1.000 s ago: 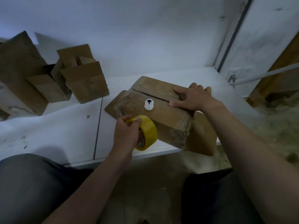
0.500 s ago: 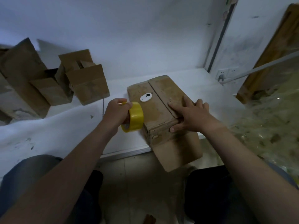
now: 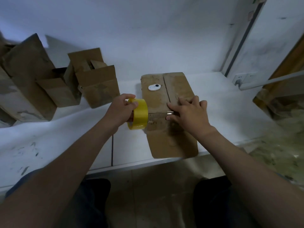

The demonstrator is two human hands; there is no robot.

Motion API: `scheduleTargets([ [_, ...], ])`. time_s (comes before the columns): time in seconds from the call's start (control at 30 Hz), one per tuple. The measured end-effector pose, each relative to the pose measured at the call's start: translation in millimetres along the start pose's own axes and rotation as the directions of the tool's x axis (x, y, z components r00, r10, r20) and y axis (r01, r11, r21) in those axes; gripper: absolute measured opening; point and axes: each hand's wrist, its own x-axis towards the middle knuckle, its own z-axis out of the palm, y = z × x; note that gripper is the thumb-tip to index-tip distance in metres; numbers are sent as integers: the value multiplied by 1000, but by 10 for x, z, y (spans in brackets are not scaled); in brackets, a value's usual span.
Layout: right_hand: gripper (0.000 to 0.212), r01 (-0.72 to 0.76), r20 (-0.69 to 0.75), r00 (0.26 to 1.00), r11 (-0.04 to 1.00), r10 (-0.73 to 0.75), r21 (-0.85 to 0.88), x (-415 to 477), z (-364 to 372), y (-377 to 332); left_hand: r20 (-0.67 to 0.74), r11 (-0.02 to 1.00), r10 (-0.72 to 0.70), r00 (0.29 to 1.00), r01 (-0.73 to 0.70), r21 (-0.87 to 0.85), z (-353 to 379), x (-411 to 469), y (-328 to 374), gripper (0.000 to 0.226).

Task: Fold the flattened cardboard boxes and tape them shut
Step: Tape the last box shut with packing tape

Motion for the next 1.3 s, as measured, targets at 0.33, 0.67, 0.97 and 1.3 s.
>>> scheduleTargets([
  [0.33,69,-63,113,993,982,43,180,571,-36,-227,-13,993,-68,998,66,-100,-220,169,-114,29],
  [0.67,64,58,-24,998,564,-66,824,220,-354,-570,-93,999,25,995,-27,-25,-219,-196,61,31],
  [0.97,77,31,16,978,223,-208,974,-222,-408,-835,-276,998,52,960,-61,-26,-188,-586,-109,13],
  [1.3,62,18,39,992,441,-120,897,-485,-234,-773,-351,991,122,928,-94,96,96,-568,-89,21],
])
